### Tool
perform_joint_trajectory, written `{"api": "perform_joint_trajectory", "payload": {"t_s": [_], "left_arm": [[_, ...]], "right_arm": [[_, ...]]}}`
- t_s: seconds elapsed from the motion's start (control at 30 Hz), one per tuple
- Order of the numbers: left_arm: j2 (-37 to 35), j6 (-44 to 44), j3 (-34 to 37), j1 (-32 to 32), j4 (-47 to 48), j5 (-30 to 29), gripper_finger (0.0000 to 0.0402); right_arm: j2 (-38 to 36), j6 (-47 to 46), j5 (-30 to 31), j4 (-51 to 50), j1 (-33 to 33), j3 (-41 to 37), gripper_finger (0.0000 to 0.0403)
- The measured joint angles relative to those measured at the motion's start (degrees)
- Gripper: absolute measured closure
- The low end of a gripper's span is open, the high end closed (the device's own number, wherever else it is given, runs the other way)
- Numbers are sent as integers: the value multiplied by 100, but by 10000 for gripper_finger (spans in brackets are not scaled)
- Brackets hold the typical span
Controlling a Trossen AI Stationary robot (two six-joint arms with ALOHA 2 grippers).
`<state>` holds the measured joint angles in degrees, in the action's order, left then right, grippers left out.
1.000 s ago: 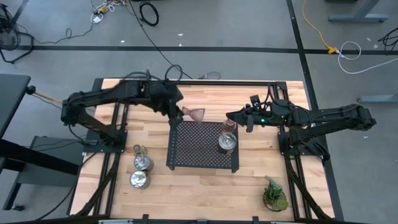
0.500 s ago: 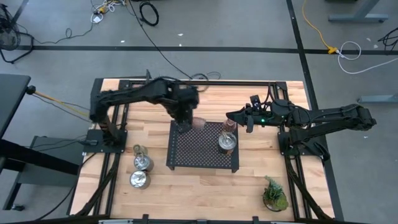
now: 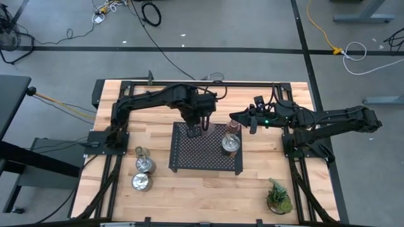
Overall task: Pick & Place candle stick holders
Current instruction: Put the pink candle holder on the shelf
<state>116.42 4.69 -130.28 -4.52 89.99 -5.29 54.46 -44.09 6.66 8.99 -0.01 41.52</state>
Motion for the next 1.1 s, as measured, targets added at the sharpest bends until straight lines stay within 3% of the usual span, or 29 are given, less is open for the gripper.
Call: {"api": "perform_joint_trajectory", "payload": {"t_s": [1.1], "left_arm": [[199, -563, 38, 314, 3, -720, 370]], "right_arm": [[-2, 24, 42, -38, -168, 0, 351]]}}
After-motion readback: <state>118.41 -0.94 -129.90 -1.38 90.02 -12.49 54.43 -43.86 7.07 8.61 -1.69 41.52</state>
